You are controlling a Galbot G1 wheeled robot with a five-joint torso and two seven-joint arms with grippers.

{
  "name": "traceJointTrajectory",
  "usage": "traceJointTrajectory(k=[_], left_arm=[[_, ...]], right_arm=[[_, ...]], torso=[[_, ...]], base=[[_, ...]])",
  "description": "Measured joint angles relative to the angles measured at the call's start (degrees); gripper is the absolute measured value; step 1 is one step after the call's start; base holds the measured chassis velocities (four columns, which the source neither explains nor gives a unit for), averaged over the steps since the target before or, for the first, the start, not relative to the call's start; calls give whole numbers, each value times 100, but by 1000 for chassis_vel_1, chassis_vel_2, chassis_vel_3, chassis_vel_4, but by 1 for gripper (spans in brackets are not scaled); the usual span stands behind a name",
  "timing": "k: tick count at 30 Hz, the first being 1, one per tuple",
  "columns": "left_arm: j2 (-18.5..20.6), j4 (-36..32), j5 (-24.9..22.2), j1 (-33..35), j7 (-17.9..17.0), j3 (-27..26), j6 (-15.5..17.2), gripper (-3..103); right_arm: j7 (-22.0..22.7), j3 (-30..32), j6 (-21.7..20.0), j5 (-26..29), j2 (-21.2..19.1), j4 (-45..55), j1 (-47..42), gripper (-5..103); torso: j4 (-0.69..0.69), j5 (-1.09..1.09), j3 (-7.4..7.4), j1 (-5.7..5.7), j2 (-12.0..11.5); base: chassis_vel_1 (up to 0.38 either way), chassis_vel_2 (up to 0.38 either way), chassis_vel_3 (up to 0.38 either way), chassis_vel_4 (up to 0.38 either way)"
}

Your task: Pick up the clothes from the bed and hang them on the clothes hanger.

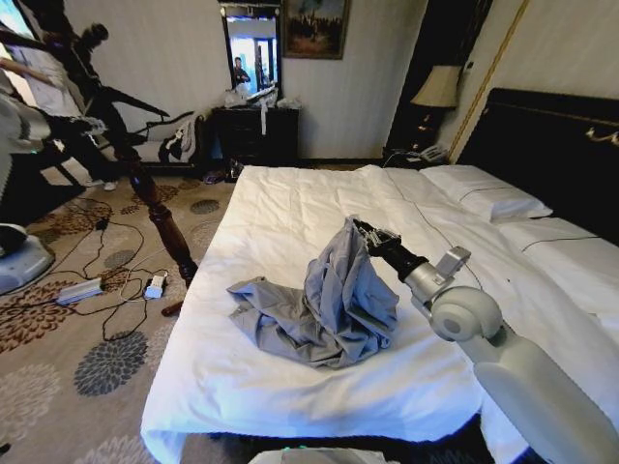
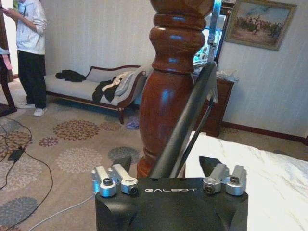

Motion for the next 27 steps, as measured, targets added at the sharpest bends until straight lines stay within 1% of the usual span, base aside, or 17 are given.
traceJointTrajectory(k=[3,4,6,7,8,9,13,15,17,22,25,26,27], left_arm=[[-56,93,-7,-149,63,82,-37,63],[-56,93,-7,-149,63,82,-37,63],[-128,149,-31,-242,63,135,-42,52],[-160,153,-52,-271,59,151,-42,52],[-179,138,-68,-286,55,163,-40,47],[-179,138,-68,-286,55,163,-40,47],[-228,57,-145,-298,-8,190,-33,25],[-239,41,-165,-298,-27,190,-32,25],[-247,0,-196,-295,-67,191,-34,16],[-250,-101,-350,-287,-147,187,-90,16],[-210,-256,-476,-287,-160,179,-234,16],[-210,-256,-476,-287,-160,179,-234,16],[-195,-314,-529,-290,-139,175,-309,16]], right_arm=[[-1,1,0,0,10,2,10,0],[-1,1,0,0,10,2,10,0],[-1,4,1,0,24,4,5,0],[-2,4,1,-1,29,5,0,0],[-1,5,1,-5,32,6,-8,0],[-1,5,1,-5,32,6,-8,0],[-5,93,10,-9,23,41,-72,0],[-11,127,17,-9,17,49,-96,0],[-32,203,33,-9,-15,54,-156,0],[-67,293,60,-11,-70,63,-210,0],[-73,316,64,-9,-80,78,-211,0],[-73,316,64,-9,-80,78,-211,0],[-74,317,64,-9,-81,82,-211,0]], torso=[[2,1,0,0,0],[2,1,0,0,0],[1,1,-1,-1,0],[-1,1,-1,-1,0],[-1,1,0,0,0],[-1,1,0,0,0],[0,1,0,0,0],[-1,1,0,0,0],[-3,3,-1,0,0],[0,0,0,0,0],[4,0,0,0,0],[4,0,0,0,0],[3,0,0,-1,0]], base=[[0,0,0,0],[0,0,0,0],[0,0,0,0],[0,0,0,0],[0,0,0,0],[0,0,0,0],[0,0,0,0],[0,0,0,0],[0,0,0,0],[0,0,0,0],[0,0,0,0],[0,0,0,0],[0,0,0,0]])
